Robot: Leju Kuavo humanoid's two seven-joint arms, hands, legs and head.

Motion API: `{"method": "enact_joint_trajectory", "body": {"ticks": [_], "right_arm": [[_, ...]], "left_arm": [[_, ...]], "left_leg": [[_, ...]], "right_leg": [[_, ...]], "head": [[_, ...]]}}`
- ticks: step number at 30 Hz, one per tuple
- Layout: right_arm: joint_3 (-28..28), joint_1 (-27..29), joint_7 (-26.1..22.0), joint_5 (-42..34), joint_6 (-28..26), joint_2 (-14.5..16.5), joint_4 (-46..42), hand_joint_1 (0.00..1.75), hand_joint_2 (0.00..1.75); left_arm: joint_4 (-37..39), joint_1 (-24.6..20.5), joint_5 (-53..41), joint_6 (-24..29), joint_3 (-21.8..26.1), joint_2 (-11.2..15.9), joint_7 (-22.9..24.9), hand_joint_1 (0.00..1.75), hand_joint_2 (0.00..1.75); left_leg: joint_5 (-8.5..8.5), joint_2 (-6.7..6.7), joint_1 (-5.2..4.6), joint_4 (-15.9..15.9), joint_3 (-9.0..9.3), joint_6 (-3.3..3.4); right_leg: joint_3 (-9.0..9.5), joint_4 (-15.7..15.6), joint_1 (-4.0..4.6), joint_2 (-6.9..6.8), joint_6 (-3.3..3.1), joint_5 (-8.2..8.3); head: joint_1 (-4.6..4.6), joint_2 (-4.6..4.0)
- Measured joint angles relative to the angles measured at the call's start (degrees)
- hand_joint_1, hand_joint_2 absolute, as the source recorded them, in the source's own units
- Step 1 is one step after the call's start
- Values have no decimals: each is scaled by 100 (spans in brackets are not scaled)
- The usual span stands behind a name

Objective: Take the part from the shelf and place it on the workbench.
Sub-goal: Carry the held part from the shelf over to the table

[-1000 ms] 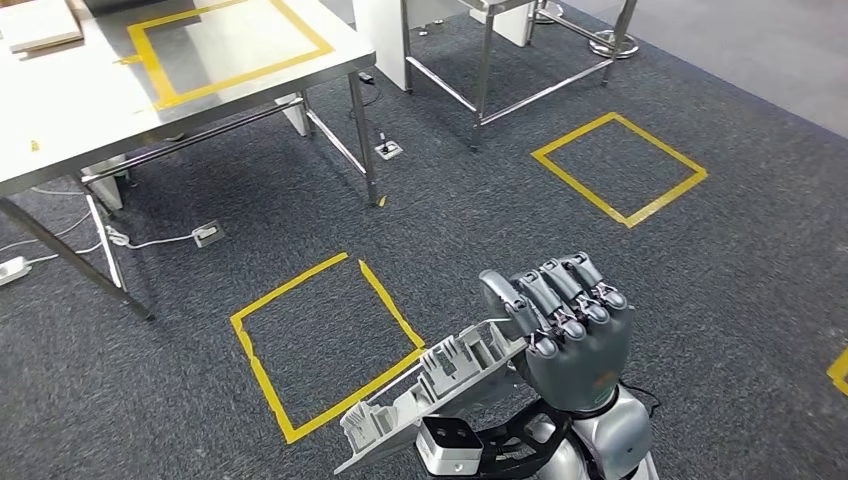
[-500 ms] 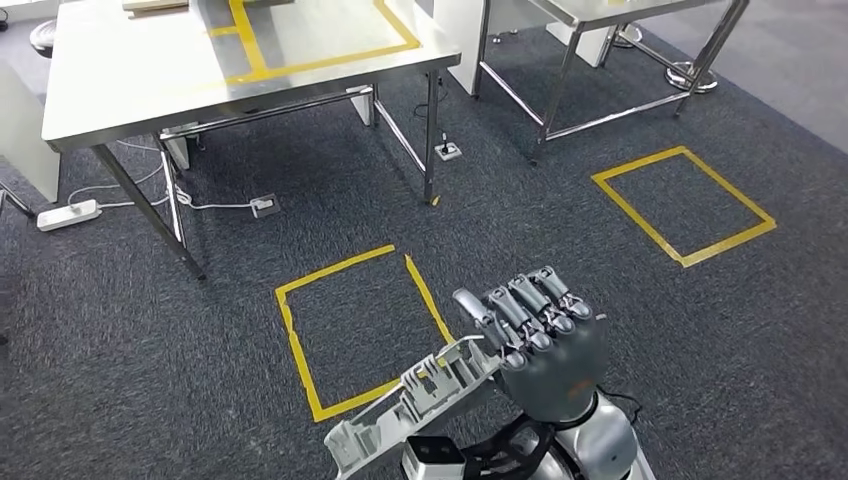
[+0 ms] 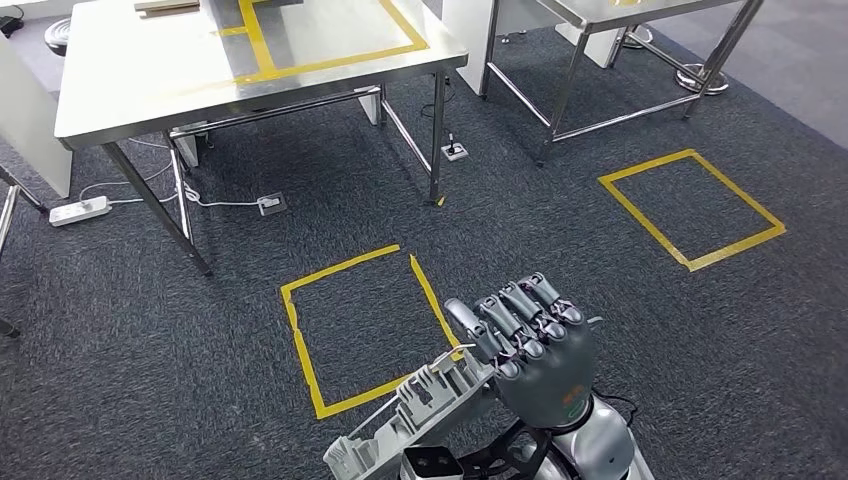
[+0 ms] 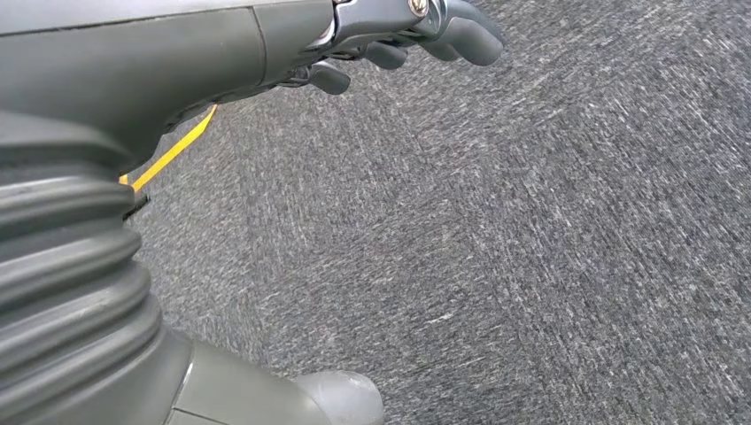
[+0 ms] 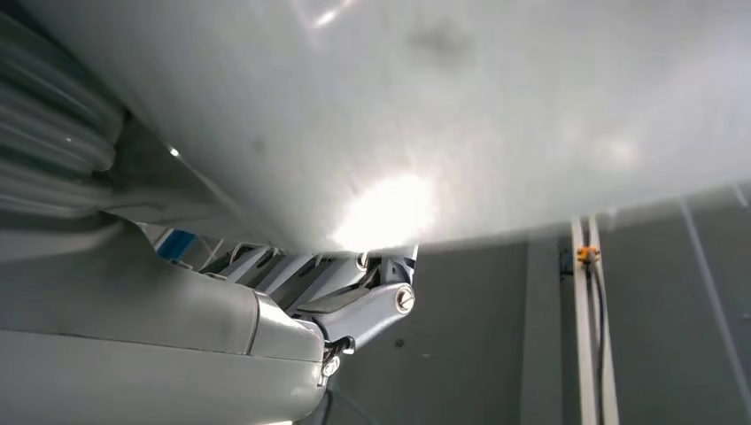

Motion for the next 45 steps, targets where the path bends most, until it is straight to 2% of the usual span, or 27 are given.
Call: {"method": "enact_joint_trajectory", "body": {"ticks": [1,2,3,5,6,7,9,12,13,15,16,17,18,20,22,25,27,28,30,32,33,34,36,38,42,43,45], "right_arm": [[1,5,-8,-6,1,-3,5,175,175],[1,6,-13,-13,1,-5,9,175,175],[1,5,-21,-26,1,-6,10,175,175],[1,0,-60,-75,2,-7,15,175,175],[2,-2,-85,-104,2,-7,19,175,175],[0,-2,-109,-127,3,-7,22,175,175],[-3,-9,-146,-151,3,-5,27,175,175],[-8,-20,-186,-184,3,-3,27,175,175],[-9,-18,-192,-191,3,-2,27,175,175],[-13,-13,-202,-199,3,-2,28,175,175],[-14,-10,-206,-200,3,-2,29,175,175],[-15,-9,-209,-202,3,-2,31,175,175],[-15,-11,-214,-205,3,-2,33,175,175],[-17,-26,-239,-224,3,-2,42,175,175],[-20,-66,-273,-256,4,-1,66,175,175],[-27,-139,-312,-341,3,-1,127,175,175],[-40,-179,-326,-406,2,-3,172,175,175],[-52,-199,-332,-435,2,-4,194,175,175],[-86,-218,-355,-455,2,-4,247,175,175],[-116,-214,-394,-447,3,-4,305,175,175],[-129,-213,-430,-467,3,-4,334,175,175],[-139,-213,-487,-517,3,-4,363,175,175],[-166,-205,-648,-683,3,-3,421,175,175],[-209,-184,-795,-813,4,1,479,175,175],[-290,-154,-940,-868,4,42,531,175,175],[-310,-151,-969,-869,3,63,533,175,175],[-360,-136,-1016,-872,2,106,534,175,175]], "left_arm": [[0,1,3,0,2,0,0,0,175],[0,2,5,0,4,0,0,0,175],[0,3,5,0,5,0,2,0,175],[-3,0,5,-1,6,9,7,0,175],[-6,-3,5,-1,7,15,9,0,175],[-9,-4,3,-1,7,20,12,0,175],[-11,-9,-3,-1,8,22,15,0,175],[-13,-26,-12,-1,8,22,16,0,175],[-13,-32,-16,-1,8,22,16,0,175],[-13,-34,-25,-2,8,24,25,0,175],[-13,-28,-27,-3,8,26,29,0,175],[-13,-22,-27,-4,9,30,33,0,175],[-13,-20,-31,-7,9,33,36,0,175],[-13,-22,-45,-21,10,40,49,0,175],[-12,-35,-63,-43,10,48,69,0,175],[-13,-65,-95,-60,10,49,93,0,175],[-16,-76,-105,-62,11,52,101,0,175],[-19,-86,-108,-62,11,53,103,0,175],[-21,-103,-110,-63,12,53,104,0,175],[-20,-99,-104,-63,12,50,101,0,175],[-19,-92,-100,-62,12,49,96,0,175],[-19,-88,-96,-62,12,48,89,0,175],[-18,-93,-91,-62,12,46,75,0,175],[-17,-105,-82,-62,12,43,69,0,175],[-21,-99,-60,-61,13,40,48,0,175],[-22,-103,-54,-60,13,41,35,0,175],[-22,-103,-46,-57,13,40,16,0,175]], "left_leg": [[-9,-22,6,11,-4,-21],[-25,-45,19,30,-6,-52],[-47,-68,41,61,-7,-92],[-118,-114,93,153,-12,-209],[-162,-132,100,201,-21,-277],[-194,-146,99,229,-26,-340],[-225,-156,93,212,-18,-433],[-318,-117,119,350,-50,-501],[-431,-96,110,599,-172,-497],[-709,-72,74,1362,-607,-469],[-766,-72,55,1682,-820,-450],[-714,-72,34,1833,-960,-421],[-549,-73,9,1766,-995,-383],[-45,-71,-53,1126,-812,-273],[176,-59,-114,556,-561,-190],[64,-70,-133,346,-417,-131],[26,-88,-106,269,-302,-71],[4,-96,-93,242,-240,-45],[-65,-106,-88,222,-156,-11],[-156,-117,-88,222,-67,-11],[-206,-123,-88,223,-6,-18],[-257,-142,-87,223,66,-31],[-361,-190,-90,231,196,-71],[-443,-244,-99,234,239,-138],[-478,-246,-104,400,275,-264],[-515,-207,-99,591,173,-284],[-704,-127,-96,1236,-240,-324]], "right_leg": [[-143,246,-18,10,17,-67],[-200,310,-41,11,38,-28],[-146,158,-68,11,63,118],[152,-499,-121,26,121,468],[265,-746,-128,46,108,554],[321,-874,-122,63,71,569],[316,-867,-90,82,-69,514],[393,-873,-78,70,-238,480],[427,-879,-71,61,-284,465],[480,-878,-32,42,-356,413],[512,-878,-8,38,-380,382],[555,-878,14,40,-395,343],[611,-878,32,44,-398,298],[739,-882,53,51,-385,187],[821,-895,78,56,-334,82],[915,-916,88,58,-234,89],[840,-705,81,59,-182,121],[688,-456,74,60,-157,96],[189,208,64,62,-109,-88],[-253,591,58,61,-81,-270],[-348,536,55,61,-77,-215],[-351,303,52,65,-77,-18],[-206,-397,55,116,-97,564],[-93,-793,84,168,-166,806],[94,-891,90,75,-372,811],[153,-906,85,40,-409,793],[246,-921,84,-31,-455,716]], "head": [[1,0],[0,0],[-1,0],[6,0],[13,0],[20,0],[26,0],[15,0],[7,0],[1,0],[0,0],[1,0],[0,0],[0,0],[0,0],[9,0],[23,0],[27,0],[38,0],[42,0],[42,0],[43,0],[41,0],[40,0],[27,0],[18,0],[-1,0]]}}
